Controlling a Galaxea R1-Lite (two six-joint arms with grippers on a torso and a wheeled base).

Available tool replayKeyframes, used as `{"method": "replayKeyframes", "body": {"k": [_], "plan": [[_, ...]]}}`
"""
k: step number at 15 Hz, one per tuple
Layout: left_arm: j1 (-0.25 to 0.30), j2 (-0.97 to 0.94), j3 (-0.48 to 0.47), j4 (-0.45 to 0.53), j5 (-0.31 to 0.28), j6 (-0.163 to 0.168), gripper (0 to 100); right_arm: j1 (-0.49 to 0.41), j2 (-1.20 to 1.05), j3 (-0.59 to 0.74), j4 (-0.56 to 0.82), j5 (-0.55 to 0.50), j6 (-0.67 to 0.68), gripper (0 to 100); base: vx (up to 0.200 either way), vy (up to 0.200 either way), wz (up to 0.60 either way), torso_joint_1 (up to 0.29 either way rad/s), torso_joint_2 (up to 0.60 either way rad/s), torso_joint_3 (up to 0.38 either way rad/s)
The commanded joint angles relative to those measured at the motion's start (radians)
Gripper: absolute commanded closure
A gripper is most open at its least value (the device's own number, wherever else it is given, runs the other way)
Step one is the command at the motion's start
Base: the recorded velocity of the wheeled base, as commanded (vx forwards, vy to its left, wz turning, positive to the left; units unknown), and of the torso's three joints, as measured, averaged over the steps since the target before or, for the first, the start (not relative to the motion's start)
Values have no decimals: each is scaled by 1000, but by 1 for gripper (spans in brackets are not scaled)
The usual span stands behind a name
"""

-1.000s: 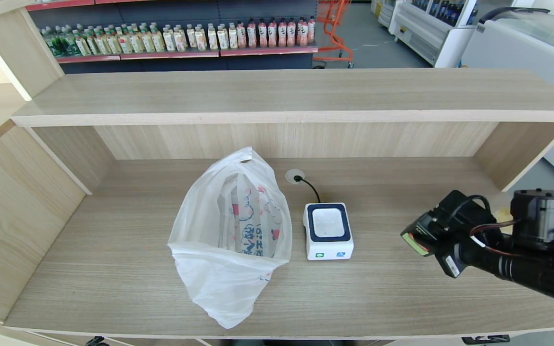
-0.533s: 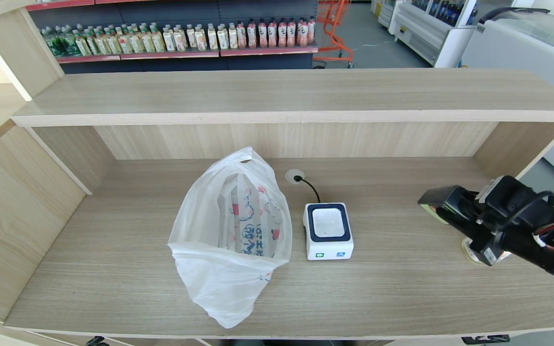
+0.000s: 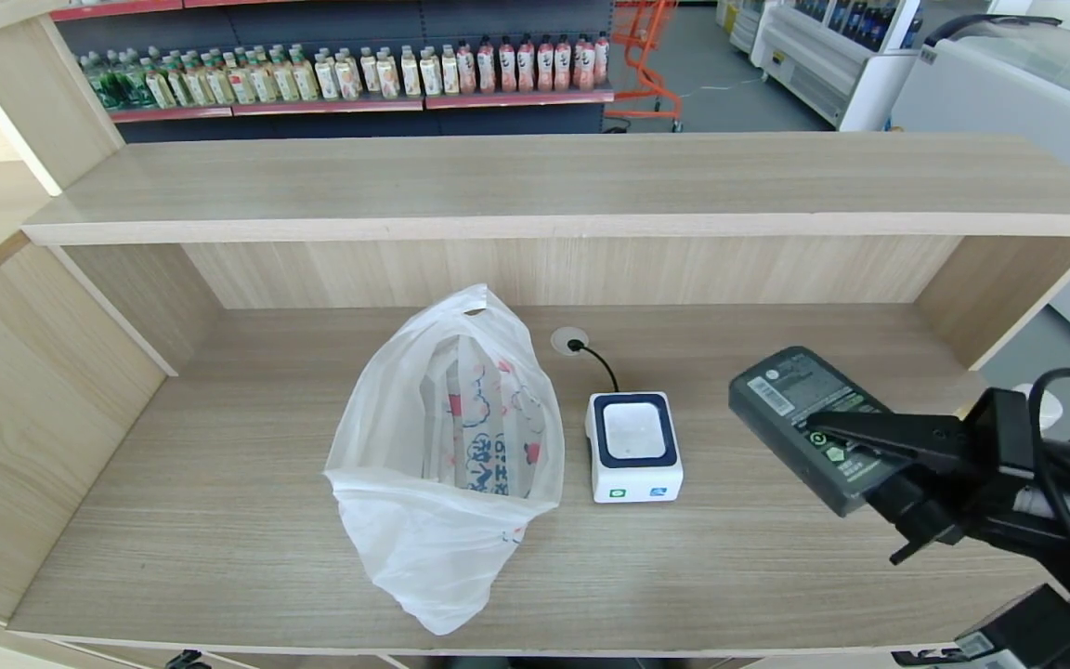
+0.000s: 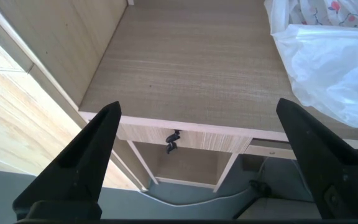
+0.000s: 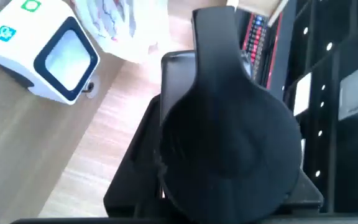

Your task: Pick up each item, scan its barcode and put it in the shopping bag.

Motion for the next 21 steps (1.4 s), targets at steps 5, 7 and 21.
{"method": "replayKeyframes", "body": {"k": [5,7,21], "plan": [[0,0,0,0,1,0,0,216,112,-16,265,129,-505,100,0,0,0,0,0,0],[0,0,0,0,1,0,0,250,136,-23,256,129,-537,100,0,0,0,0,0,0],[0,0,0,0,1,0,0,365,212,-61,83,135,-546,100,0,0,0,0,0,0]]}}
